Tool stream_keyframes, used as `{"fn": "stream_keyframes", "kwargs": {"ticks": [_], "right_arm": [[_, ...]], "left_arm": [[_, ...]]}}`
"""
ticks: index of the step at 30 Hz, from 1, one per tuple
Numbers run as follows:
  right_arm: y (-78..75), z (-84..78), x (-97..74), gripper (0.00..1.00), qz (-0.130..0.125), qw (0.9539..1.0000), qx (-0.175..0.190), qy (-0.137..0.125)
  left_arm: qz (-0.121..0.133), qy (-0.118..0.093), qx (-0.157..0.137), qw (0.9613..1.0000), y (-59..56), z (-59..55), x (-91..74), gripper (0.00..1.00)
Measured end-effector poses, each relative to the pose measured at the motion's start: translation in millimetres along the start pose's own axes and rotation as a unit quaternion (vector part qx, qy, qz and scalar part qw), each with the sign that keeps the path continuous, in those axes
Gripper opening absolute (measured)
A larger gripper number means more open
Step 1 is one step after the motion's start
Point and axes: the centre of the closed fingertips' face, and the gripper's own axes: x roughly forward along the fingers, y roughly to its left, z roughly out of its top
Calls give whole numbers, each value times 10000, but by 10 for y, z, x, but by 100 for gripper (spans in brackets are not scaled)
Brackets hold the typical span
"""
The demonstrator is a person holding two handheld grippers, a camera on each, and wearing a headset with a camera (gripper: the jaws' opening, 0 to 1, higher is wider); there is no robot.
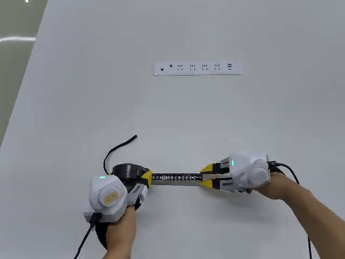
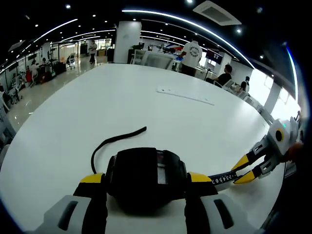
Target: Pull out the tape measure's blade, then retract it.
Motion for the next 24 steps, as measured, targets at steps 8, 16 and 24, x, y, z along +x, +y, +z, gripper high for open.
{"fn": "stream_keyframes", "kwargs": {"ticks": [8, 16, 24], "right_arm": [[-13, 64, 57, 12, 30, 10000, -17, -13], [-7, 115, 129, 12, 57, 10000, -39, -45], [-14, 142, 166, 12, 52, 10000, -47, -49]], "left_arm": [[-25, 10, -36, 10000, -4, 5, -6, 61], [-47, 28, -22, 10000, -12, 1, -13, 61], [-64, 38, -10, 10000, -17, 1, -16, 61]]}}
